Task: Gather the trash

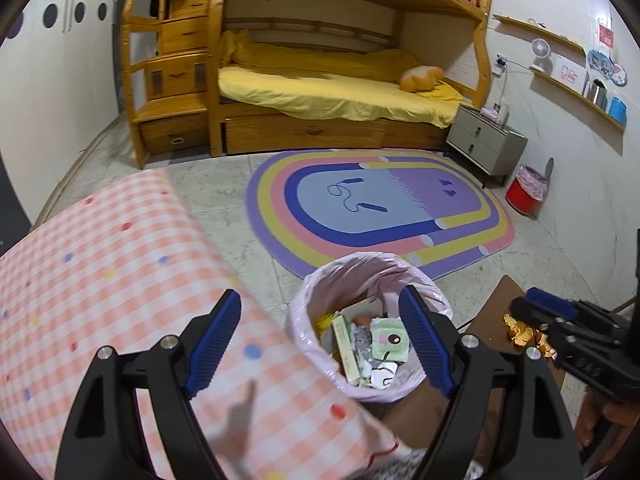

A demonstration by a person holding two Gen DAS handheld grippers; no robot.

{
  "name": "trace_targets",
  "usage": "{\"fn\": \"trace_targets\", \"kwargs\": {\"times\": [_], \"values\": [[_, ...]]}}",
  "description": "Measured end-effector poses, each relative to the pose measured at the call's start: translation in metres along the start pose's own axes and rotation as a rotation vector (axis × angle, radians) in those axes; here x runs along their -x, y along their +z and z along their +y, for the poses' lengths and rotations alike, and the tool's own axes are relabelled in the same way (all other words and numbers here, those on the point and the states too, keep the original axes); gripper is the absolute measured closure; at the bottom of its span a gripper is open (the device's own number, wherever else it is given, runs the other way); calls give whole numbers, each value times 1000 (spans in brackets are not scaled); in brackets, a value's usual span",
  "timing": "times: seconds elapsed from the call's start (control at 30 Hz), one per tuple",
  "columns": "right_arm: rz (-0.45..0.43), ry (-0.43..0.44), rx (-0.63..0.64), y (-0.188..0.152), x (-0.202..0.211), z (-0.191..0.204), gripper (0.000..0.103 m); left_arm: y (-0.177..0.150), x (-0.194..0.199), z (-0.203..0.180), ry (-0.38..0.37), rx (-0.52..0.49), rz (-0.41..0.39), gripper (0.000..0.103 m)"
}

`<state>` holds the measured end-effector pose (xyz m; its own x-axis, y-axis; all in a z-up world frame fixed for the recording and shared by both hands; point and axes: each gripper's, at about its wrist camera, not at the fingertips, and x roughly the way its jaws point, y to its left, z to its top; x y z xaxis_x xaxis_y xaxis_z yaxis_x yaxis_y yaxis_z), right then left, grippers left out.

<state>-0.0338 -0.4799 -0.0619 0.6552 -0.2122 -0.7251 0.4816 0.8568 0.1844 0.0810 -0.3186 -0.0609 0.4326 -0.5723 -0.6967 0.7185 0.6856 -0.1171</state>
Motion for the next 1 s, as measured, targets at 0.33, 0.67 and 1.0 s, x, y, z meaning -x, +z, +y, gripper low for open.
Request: {"fn": "trace_targets", "kwargs": {"times": [0.33, 0.67, 1.0], "values": [[-43, 38, 64, -2, 65, 55, 12, -19, 87, 32, 124, 50, -51, 7], [-39, 165, 187, -8, 110, 138, 11, -59, 181, 76, 331, 163, 6, 7], [-56, 311, 316, -17, 144, 197, 11, -96, 245, 112, 491, 278, 19, 7]]}}
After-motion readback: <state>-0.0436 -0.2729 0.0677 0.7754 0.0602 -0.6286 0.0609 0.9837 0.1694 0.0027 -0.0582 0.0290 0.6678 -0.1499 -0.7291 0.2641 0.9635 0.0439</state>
